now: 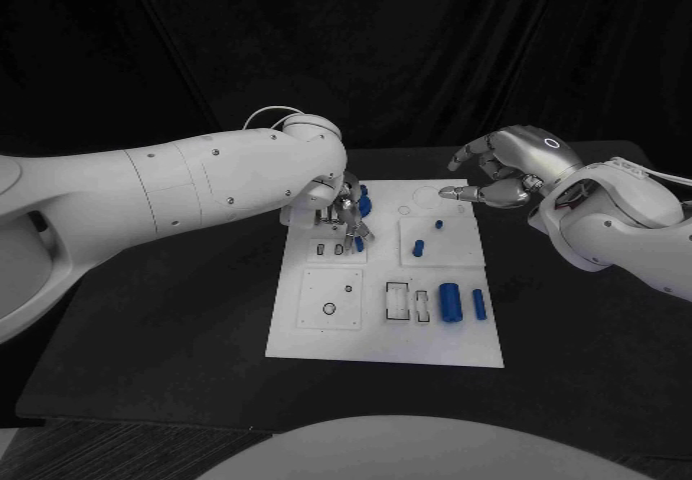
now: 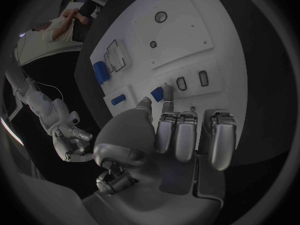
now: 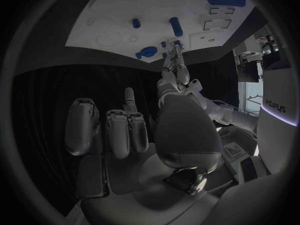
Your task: Assemble the parts on the task board
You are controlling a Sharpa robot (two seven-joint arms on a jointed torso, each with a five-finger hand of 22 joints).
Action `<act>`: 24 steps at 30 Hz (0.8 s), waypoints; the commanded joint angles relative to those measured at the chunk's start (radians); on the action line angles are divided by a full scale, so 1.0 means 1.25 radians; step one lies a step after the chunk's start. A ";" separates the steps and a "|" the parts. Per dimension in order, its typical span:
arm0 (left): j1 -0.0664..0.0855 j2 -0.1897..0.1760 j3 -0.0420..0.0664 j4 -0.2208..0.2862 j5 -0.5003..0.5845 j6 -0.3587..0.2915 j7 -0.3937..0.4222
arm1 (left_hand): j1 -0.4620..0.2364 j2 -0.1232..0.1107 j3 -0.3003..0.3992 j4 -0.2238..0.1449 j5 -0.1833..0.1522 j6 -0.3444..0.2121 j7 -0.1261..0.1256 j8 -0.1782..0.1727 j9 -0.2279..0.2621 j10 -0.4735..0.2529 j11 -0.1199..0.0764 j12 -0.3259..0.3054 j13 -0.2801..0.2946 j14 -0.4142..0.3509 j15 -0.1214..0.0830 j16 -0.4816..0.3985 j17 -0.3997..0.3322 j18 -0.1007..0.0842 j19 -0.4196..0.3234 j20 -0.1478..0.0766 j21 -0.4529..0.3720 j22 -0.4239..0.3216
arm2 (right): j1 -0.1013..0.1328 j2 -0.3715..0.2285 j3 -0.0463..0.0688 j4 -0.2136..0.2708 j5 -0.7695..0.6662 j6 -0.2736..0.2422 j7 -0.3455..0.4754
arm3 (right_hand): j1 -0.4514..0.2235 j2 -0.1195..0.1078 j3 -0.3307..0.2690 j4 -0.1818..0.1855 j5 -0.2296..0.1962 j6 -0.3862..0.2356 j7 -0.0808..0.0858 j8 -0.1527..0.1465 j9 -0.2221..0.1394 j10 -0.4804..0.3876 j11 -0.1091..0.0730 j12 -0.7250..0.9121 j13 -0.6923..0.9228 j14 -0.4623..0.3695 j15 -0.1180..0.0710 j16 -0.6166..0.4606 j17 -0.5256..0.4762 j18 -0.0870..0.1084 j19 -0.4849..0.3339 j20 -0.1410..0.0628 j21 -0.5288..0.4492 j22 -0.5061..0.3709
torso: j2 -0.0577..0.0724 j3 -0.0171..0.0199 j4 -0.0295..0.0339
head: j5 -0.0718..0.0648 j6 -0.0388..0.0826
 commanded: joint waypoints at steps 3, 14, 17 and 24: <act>-0.003 0.005 0.001 -0.001 0.000 0.015 0.012 | 0.003 -0.001 0.035 -0.009 0.018 0.020 -0.001 -0.018 0.019 0.094 -0.014 0.021 0.215 0.087 -0.011 0.008 0.213 -0.030 0.031 -0.007 -0.014 0.159 | -0.001 0.001 0.001 -0.001 -0.001 0.005 -0.017 | 0.007 0.022 0.022 0.002 0.014 0.006 -0.001 0.012 -0.009 0.085 0.002 0.016 0.213 0.063 0.001 -0.012 0.114 0.020 0.006 0.005 0.005 0.163 | 0.000 0.0000 0.0000 | 0.000 0.000; -0.006 0.009 0.001 -0.003 0.000 0.020 0.013 | 0.007 -0.002 0.045 -0.017 0.019 0.023 -0.002 -0.025 0.020 0.094 -0.015 0.021 0.215 0.087 -0.012 0.008 0.213 -0.030 0.031 -0.007 -0.015 0.159 | -0.001 0.002 0.001 -0.002 -0.001 0.008 -0.019 | 0.007 0.022 0.022 0.002 0.014 0.006 -0.001 0.012 -0.009 0.085 0.002 0.016 0.213 0.063 0.001 -0.012 0.114 0.020 0.006 0.005 0.005 0.163 | 0.000 -0.0002 0.0005 | -0.001 0.000; -0.006 0.009 0.001 -0.003 0.000 0.023 0.013 | 0.007 -0.004 0.048 -0.020 0.017 0.026 -0.002 -0.026 0.021 0.094 -0.015 0.021 0.215 0.087 -0.012 0.008 0.213 -0.031 0.033 -0.008 -0.014 0.161 | -0.001 0.002 0.001 -0.002 -0.001 0.009 -0.019 | 0.007 0.021 0.021 0.003 0.013 0.006 0.000 0.012 -0.010 0.085 0.003 0.016 0.213 0.063 0.001 -0.013 0.113 0.021 0.005 0.005 0.004 0.163 | 0.000 -0.0002 0.0005 | -0.001 0.000; -0.007 0.009 0.001 -0.003 0.000 0.026 0.012 | 0.004 -0.008 0.056 -0.024 0.010 0.039 -0.006 -0.028 0.027 0.094 -0.017 0.021 0.215 0.087 -0.014 0.008 0.213 -0.032 0.036 -0.010 -0.012 0.164 | -0.001 0.003 0.001 -0.005 -0.001 0.012 -0.020 | 0.007 0.021 0.021 0.003 0.012 0.007 0.000 0.012 -0.010 0.085 0.003 0.016 0.213 0.062 0.001 -0.014 0.112 0.021 0.004 0.005 0.002 0.162 | 0.000 0.0000 0.0003 | 0.000 0.000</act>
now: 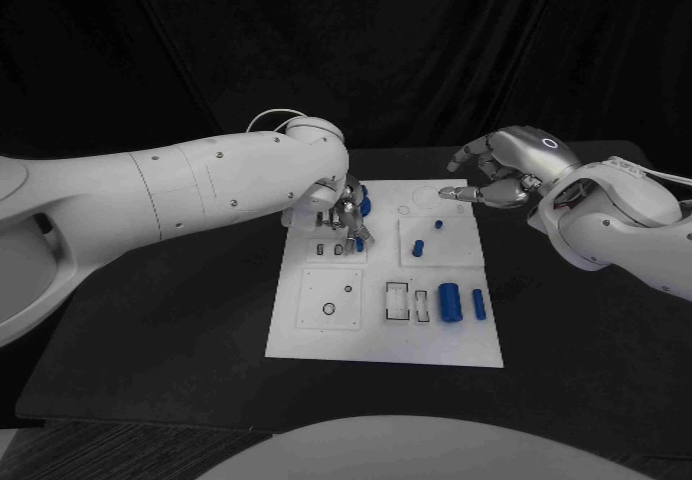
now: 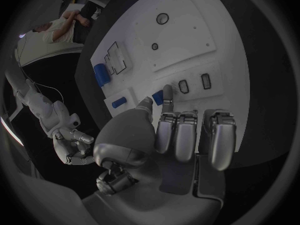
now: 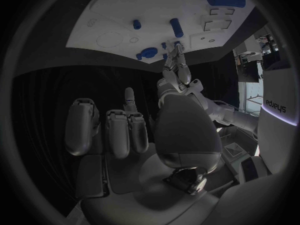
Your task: Assemble the parts on the task board
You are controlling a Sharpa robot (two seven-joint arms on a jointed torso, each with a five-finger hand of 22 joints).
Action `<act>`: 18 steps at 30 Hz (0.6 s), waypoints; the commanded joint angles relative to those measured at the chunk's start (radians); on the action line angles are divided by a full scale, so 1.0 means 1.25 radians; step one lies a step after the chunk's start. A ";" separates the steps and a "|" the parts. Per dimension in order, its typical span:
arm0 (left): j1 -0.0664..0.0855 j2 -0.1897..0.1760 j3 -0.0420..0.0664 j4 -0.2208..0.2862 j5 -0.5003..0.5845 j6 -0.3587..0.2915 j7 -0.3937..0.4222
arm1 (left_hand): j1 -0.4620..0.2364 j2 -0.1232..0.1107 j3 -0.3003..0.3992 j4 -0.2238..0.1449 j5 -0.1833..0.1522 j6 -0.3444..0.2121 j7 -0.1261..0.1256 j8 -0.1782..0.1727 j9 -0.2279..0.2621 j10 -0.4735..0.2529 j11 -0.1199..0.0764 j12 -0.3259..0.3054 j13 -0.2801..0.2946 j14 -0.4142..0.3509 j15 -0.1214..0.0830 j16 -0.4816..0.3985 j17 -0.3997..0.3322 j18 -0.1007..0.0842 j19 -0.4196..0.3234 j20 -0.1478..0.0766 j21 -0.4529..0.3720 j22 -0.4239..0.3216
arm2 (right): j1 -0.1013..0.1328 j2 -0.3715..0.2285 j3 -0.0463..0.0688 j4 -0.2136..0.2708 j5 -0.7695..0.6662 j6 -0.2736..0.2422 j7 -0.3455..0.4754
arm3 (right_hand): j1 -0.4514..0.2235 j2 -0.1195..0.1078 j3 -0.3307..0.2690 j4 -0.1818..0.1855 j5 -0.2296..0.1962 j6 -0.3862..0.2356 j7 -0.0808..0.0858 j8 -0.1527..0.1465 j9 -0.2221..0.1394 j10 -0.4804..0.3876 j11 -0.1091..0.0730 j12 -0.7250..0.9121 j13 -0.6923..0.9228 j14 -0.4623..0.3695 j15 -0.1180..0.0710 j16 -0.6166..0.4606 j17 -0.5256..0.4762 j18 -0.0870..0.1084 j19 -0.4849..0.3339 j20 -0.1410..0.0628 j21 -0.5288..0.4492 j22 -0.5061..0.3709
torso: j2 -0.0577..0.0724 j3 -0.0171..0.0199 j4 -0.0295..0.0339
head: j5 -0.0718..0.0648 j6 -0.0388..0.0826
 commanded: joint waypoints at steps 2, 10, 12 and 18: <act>-0.002 0.002 0.001 0.000 0.000 0.014 0.010 | 0.004 -0.009 0.030 -0.010 0.001 0.022 -0.004 -0.010 0.017 0.093 -0.018 0.020 0.215 0.087 -0.015 0.008 0.213 -0.032 0.036 -0.010 -0.013 0.164 | -0.001 0.001 0.001 -0.001 -0.001 0.005 -0.017 | 0.007 0.021 0.021 0.003 0.012 0.006 0.000 0.012 -0.010 0.085 0.003 0.016 0.213 0.062 0.001 -0.013 0.111 0.021 0.004 0.005 0.002 0.162 | 0.000 0.0000 -0.0003 | 0.001 0.000; -0.003 0.003 0.001 -0.002 0.000 0.017 0.012 | 0.019 -0.013 0.056 -0.033 0.016 0.022 -0.007 -0.024 0.023 0.093 -0.021 0.020 0.215 0.087 -0.018 0.008 0.213 -0.031 0.035 -0.013 -0.014 0.162 | -0.001 0.000 0.001 -0.002 -0.001 0.008 -0.019 | 0.007 0.021 0.021 0.002 0.011 0.006 0.000 0.012 -0.010 0.085 0.003 0.016 0.213 0.062 0.001 -0.014 0.110 0.021 0.004 0.005 0.001 0.162 | 0.000 0.0001 0.0003 | 0.002 0.000; -0.003 0.003 0.001 -0.002 0.000 0.017 0.012 | 0.021 -0.014 0.060 -0.036 0.017 0.022 -0.007 -0.026 0.024 0.093 -0.021 0.020 0.215 0.087 -0.018 0.008 0.213 -0.031 0.036 -0.014 -0.014 0.163 | -0.001 0.000 0.001 -0.002 -0.001 0.009 -0.019 | 0.007 0.021 0.021 0.002 0.011 0.006 0.000 0.012 -0.010 0.085 0.003 0.016 0.213 0.062 0.001 -0.014 0.110 0.021 0.004 0.005 0.001 0.162 | 0.000 -0.0001 0.0003 | 0.002 0.000; -0.004 0.003 0.001 -0.002 0.000 0.017 0.013 | 0.027 -0.016 0.076 -0.047 0.022 0.025 -0.008 -0.033 0.027 0.093 -0.022 0.020 0.215 0.087 -0.019 0.008 0.213 -0.031 0.037 -0.015 -0.014 0.164 | -0.001 0.001 0.001 -0.002 -0.001 0.011 -0.020 | 0.007 0.021 0.021 0.002 0.011 0.006 0.000 0.012 -0.010 0.085 0.003 0.016 0.213 0.062 0.001 -0.014 0.110 0.021 0.004 0.005 0.001 0.162 | 0.000 0.0002 0.0003 | 0.003 0.000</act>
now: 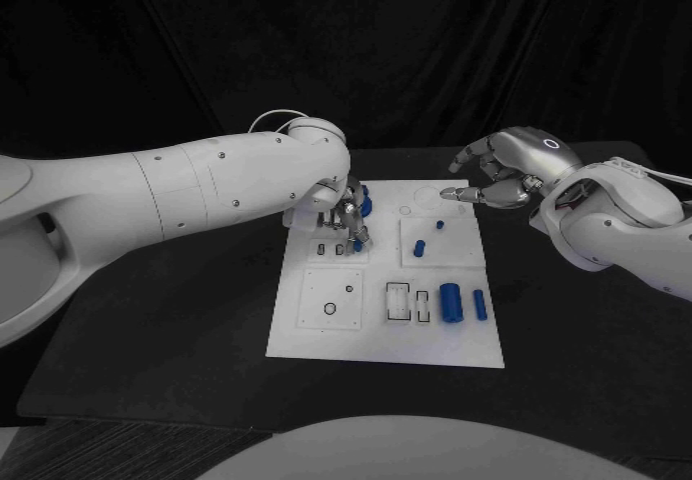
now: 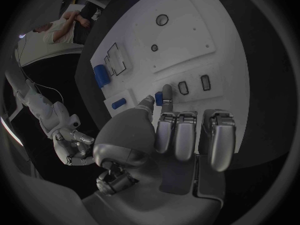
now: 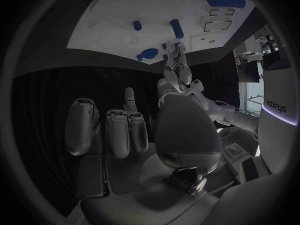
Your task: Assemble the parts on the task board
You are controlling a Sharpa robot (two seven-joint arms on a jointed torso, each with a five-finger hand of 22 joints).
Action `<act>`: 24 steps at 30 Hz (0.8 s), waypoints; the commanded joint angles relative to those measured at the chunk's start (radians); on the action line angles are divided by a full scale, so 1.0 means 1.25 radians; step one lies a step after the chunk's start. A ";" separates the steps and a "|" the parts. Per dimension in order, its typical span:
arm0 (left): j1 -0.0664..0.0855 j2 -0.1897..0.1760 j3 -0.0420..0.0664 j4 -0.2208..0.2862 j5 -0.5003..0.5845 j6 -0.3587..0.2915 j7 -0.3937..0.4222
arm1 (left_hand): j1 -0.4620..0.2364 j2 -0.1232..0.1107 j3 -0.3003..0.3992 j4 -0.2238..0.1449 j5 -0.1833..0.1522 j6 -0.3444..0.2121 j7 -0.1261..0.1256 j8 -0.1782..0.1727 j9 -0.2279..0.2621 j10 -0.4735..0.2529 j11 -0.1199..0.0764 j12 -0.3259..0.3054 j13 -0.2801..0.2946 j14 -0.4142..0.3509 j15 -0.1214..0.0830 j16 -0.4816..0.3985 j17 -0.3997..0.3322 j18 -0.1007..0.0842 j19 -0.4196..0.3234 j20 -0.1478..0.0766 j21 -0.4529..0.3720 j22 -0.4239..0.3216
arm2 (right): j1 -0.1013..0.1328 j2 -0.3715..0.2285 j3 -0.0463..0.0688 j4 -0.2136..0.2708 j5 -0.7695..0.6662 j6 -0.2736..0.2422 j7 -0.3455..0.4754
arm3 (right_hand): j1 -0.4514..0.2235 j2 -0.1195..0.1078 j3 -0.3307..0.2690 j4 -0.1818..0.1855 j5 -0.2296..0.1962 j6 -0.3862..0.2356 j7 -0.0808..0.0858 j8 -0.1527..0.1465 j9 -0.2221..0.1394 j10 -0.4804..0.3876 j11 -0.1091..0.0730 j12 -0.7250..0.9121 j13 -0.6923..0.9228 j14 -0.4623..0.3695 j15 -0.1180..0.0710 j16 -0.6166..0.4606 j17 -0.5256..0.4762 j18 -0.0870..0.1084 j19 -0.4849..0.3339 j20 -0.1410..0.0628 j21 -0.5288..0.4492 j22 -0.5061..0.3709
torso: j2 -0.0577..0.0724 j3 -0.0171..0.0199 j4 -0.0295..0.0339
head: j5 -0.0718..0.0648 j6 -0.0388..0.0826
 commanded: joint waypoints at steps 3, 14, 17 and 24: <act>-0.003 0.002 0.001 -0.001 0.000 0.010 0.013 | 0.020 -0.006 0.047 -0.015 0.013 0.012 -0.003 -0.018 0.018 0.093 -0.015 0.020 0.215 0.096 -0.011 0.008 0.213 -0.032 0.029 -0.007 -0.014 0.164 | -0.001 0.001 0.001 -0.001 -0.001 0.007 -0.018 | 0.007 0.021 0.021 0.002 0.011 0.006 0.000 0.012 -0.010 0.085 0.003 0.016 0.213 0.062 0.001 -0.015 0.109 0.021 0.004 0.005 0.000 0.162 | 0.000 -0.0001 -0.0001 | 0.001 0.000; -0.004 -0.002 0.001 0.000 0.000 0.004 0.013 | 0.027 -0.009 0.082 -0.035 0.020 0.017 -0.004 -0.029 0.026 0.093 -0.016 0.020 0.215 0.096 -0.013 0.008 0.213 -0.032 0.029 -0.009 -0.015 0.164 | -0.001 0.001 0.001 -0.002 -0.001 0.012 -0.021 | 0.009 0.022 0.021 0.002 0.011 0.006 0.000 0.012 -0.010 0.085 0.003 0.016 0.213 0.062 0.002 -0.015 0.108 0.022 0.003 0.006 -0.002 0.161 | 0.000 0.0001 -0.0001 | 0.003 0.000; -0.004 -0.004 0.001 0.001 0.000 0.000 0.013 | 0.028 -0.010 0.089 -0.039 0.023 0.018 -0.005 -0.030 0.027 0.093 -0.017 0.020 0.215 0.096 -0.013 0.008 0.213 -0.032 0.030 -0.009 -0.015 0.165 | -0.001 0.001 0.001 -0.002 -0.001 0.013 -0.022 | 0.010 0.022 0.022 0.001 0.012 0.006 0.000 0.012 -0.010 0.085 0.003 0.016 0.213 0.061 0.002 -0.016 0.107 0.022 0.003 0.006 -0.003 0.161 | 0.000 0.0003 -0.0002 | 0.004 0.000; -0.004 -0.015 0.001 0.010 0.000 -0.017 0.011 | 0.027 -0.019 0.132 -0.060 0.053 0.025 -0.006 -0.040 0.038 0.093 -0.018 0.020 0.215 0.096 -0.015 0.008 0.213 -0.032 0.031 -0.011 -0.016 0.166 | -0.001 -0.001 0.001 -0.002 -0.001 0.015 -0.023 | 0.012 0.023 0.022 0.001 0.013 0.006 0.001 0.012 -0.011 0.085 0.003 0.016 0.213 0.061 0.002 -0.016 0.107 0.022 0.002 0.006 -0.004 0.160 | 0.000 0.0002 0.0004 | 0.004 0.000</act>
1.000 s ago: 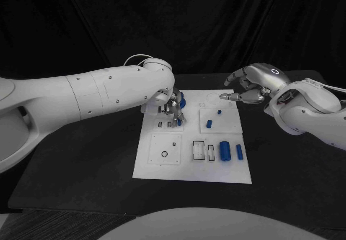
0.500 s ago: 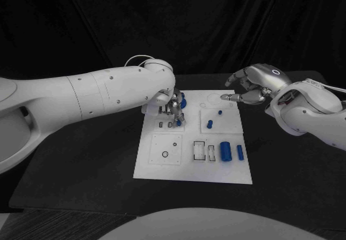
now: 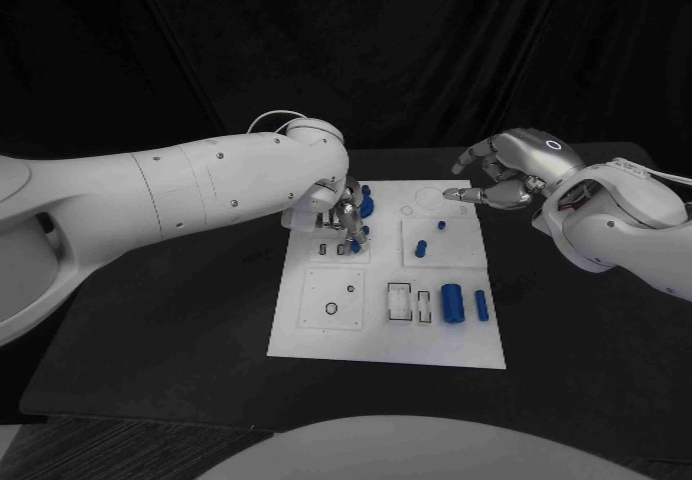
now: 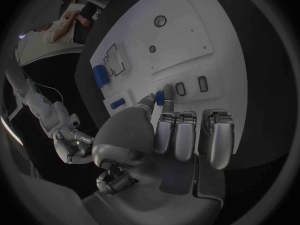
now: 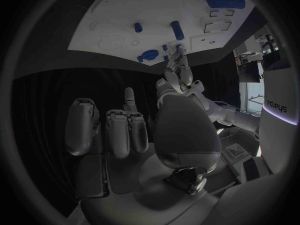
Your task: Assemble the parts on the task board
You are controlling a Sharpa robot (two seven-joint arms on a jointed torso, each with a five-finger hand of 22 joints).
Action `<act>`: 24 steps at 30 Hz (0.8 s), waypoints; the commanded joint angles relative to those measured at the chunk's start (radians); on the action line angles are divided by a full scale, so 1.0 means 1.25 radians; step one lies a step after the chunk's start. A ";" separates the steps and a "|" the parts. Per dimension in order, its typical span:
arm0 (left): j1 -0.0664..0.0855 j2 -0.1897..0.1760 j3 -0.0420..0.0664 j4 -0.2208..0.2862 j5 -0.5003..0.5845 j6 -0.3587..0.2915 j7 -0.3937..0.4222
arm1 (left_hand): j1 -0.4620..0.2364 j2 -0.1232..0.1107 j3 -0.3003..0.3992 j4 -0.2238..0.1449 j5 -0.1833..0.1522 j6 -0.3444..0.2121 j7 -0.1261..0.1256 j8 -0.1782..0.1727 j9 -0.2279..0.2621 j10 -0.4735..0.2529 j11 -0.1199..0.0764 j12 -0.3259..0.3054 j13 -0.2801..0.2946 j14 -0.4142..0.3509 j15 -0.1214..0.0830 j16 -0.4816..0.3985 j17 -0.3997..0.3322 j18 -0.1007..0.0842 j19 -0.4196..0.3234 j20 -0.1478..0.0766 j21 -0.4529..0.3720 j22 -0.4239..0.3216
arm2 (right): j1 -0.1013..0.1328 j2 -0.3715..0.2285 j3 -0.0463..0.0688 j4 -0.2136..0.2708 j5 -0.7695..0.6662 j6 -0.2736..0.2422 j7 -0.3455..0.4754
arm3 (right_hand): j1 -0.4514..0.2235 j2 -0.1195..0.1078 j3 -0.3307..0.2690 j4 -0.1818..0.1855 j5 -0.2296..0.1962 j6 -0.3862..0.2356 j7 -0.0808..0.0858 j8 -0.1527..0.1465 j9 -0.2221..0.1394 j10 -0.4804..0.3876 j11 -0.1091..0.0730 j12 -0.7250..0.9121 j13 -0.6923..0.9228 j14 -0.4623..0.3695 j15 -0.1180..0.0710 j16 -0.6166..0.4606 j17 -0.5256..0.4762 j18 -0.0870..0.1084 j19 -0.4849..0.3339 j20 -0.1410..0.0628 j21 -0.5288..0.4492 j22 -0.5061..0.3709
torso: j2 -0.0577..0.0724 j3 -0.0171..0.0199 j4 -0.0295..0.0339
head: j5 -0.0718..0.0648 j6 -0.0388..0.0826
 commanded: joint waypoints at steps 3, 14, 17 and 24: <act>-0.002 -0.011 0.001 0.012 0.000 -0.022 0.007 | 0.011 -0.009 0.058 -0.009 0.028 0.020 -0.008 -0.003 0.026 0.091 -0.015 0.021 0.215 0.093 -0.013 0.008 0.213 -0.032 0.040 -0.003 -0.009 0.166 | -0.001 -0.002 0.001 0.000 -0.001 0.007 -0.018 | 0.003 0.014 0.023 0.001 0.014 0.005 -0.001 0.012 -0.010 0.085 0.004 0.016 0.213 0.061 0.002 -0.017 0.106 0.022 0.002 0.006 -0.006 0.160 | 0.000 -0.0001 0.0005 | -0.001 0.000; 0.000 -0.067 0.001 0.057 0.000 -0.078 0.005 | -0.005 -0.018 0.072 -0.008 0.027 0.021 -0.007 -0.009 0.031 0.091 -0.015 0.021 0.215 0.093 -0.013 0.008 0.213 -0.032 0.040 -0.004 -0.010 0.166 | -0.001 -0.002 0.001 -0.003 -0.001 0.010 -0.020 | 0.004 0.014 0.023 0.001 0.015 0.004 -0.001 0.012 -0.011 0.085 0.004 0.016 0.213 0.061 0.002 -0.017 0.105 0.023 0.001 0.006 -0.006 0.160 | 0.000 0.0001 0.0008 | 0.004 0.000; 0.000 -0.083 0.001 0.069 0.000 -0.088 0.005 | -0.006 -0.018 0.073 -0.008 0.027 0.022 -0.007 -0.010 0.031 0.091 -0.015 0.021 0.215 0.093 -0.013 0.008 0.213 -0.032 0.039 -0.004 -0.011 0.165 | -0.001 -0.002 0.001 -0.005 -0.001 0.013 -0.021 | 0.004 0.015 0.023 0.001 0.015 0.004 -0.001 0.011 -0.011 0.085 0.004 0.016 0.213 0.061 0.002 -0.018 0.105 0.023 0.001 0.006 -0.007 0.159 | -0.001 0.0005 0.0006 | 0.006 0.000; 0.001 -0.121 0.001 0.099 0.000 -0.122 0.000 | -0.015 -0.022 0.079 -0.005 0.024 0.023 -0.007 -0.014 0.032 0.091 -0.015 0.021 0.215 0.093 -0.013 0.008 0.213 -0.032 0.039 -0.003 -0.011 0.165 | -0.002 -0.001 0.001 -0.008 -0.001 0.020 -0.023 | 0.005 0.015 0.023 0.001 0.016 0.003 0.000 0.011 -0.011 0.085 0.004 0.016 0.213 0.061 0.002 -0.018 0.105 0.024 0.000 0.006 -0.011 0.158 | -0.002 0.0019 0.0009 | 0.008 0.000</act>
